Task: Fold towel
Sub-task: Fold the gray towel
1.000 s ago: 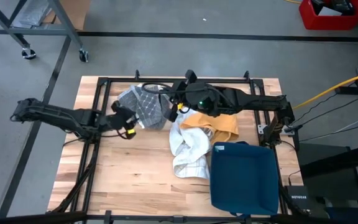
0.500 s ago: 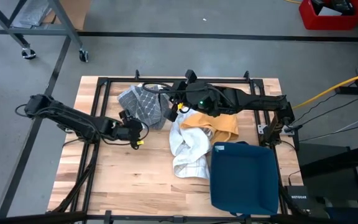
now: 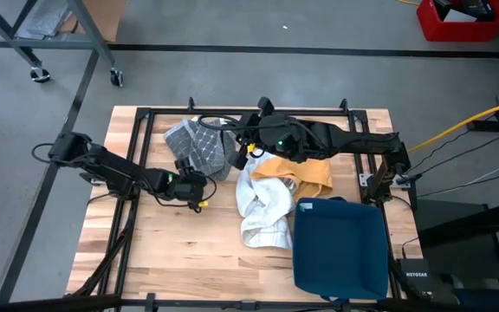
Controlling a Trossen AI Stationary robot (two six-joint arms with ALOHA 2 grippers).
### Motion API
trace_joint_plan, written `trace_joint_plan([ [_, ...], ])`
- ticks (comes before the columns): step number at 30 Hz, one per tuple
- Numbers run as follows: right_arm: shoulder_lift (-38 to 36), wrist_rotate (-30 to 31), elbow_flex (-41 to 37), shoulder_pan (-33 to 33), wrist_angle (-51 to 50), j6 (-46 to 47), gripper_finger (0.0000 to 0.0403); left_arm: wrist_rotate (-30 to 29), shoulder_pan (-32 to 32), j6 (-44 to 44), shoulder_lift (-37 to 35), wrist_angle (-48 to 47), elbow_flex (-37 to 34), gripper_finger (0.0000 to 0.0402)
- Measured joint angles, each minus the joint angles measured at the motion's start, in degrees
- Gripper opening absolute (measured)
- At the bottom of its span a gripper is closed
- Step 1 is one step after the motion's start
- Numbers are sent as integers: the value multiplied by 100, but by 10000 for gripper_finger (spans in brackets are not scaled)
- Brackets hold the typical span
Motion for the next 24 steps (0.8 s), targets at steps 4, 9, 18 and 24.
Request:
trace_joint_plan([
  [4, 0, -147, 0, 0, 4, 0, 1, 0, 0, -8, 144, 36, 0, 196],
  [9, 0, -156, 0, 0, 9, 0, 1, -58, 4, 219, 330, 276, 2, 196],
  [18, 0, -201, 0, 0, 20, 0, 1, -632, 178, 325, 504, 451, 2, 196],
  [24, -2, -282, 0, 0, 142, -2, 1, -632, 386, 325, 504, 444, 1, 196],
])
